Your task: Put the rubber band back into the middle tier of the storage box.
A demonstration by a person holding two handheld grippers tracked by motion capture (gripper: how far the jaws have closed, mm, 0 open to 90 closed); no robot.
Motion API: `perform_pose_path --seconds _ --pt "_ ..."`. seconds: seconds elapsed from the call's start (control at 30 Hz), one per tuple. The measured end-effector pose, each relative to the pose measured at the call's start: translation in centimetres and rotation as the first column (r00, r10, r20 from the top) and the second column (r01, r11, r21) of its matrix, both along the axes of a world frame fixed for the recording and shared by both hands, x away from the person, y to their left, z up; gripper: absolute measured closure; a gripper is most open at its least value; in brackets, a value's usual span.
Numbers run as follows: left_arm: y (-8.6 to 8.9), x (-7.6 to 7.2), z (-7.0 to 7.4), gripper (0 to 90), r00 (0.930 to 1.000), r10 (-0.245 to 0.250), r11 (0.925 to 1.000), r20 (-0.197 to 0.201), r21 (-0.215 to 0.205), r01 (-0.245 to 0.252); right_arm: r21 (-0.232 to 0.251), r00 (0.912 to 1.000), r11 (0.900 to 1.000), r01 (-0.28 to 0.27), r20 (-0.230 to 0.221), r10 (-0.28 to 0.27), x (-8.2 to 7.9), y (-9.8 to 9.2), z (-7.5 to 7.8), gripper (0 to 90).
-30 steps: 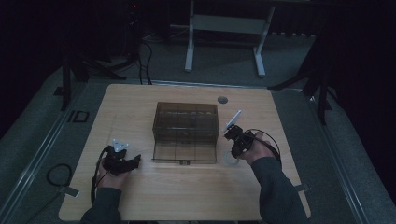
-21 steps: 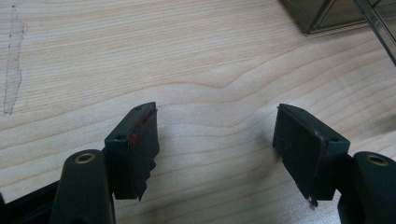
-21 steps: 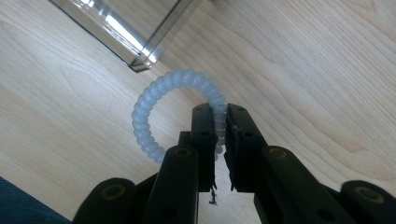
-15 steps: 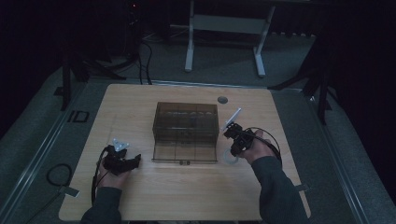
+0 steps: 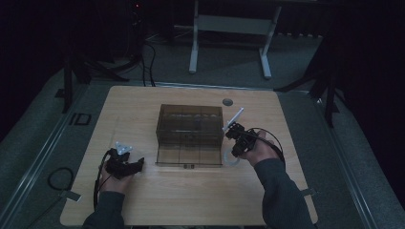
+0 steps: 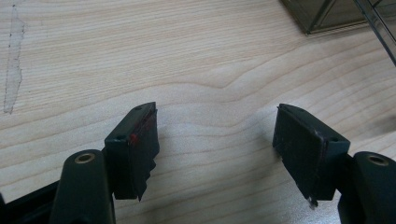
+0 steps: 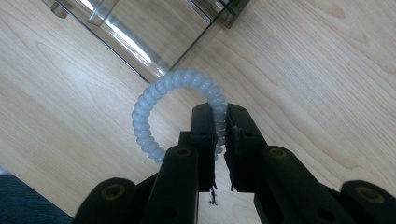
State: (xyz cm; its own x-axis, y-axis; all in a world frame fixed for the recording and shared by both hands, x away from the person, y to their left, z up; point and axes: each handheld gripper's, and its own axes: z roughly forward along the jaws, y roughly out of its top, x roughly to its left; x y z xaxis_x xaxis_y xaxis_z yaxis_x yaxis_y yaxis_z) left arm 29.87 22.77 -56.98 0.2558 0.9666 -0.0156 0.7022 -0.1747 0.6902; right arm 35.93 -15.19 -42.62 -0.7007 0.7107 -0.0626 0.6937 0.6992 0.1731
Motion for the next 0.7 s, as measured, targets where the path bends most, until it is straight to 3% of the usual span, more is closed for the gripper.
perform_pose_path --seconds 0.7 --pt "0.0 0.0 0.0 31.1 1.0000 0.001 1.0000 0.000 -0.002 -0.001 0.017 0.9997 1.000 -0.014 0.021 0.013 0.7 1.5 0.9 82.3"
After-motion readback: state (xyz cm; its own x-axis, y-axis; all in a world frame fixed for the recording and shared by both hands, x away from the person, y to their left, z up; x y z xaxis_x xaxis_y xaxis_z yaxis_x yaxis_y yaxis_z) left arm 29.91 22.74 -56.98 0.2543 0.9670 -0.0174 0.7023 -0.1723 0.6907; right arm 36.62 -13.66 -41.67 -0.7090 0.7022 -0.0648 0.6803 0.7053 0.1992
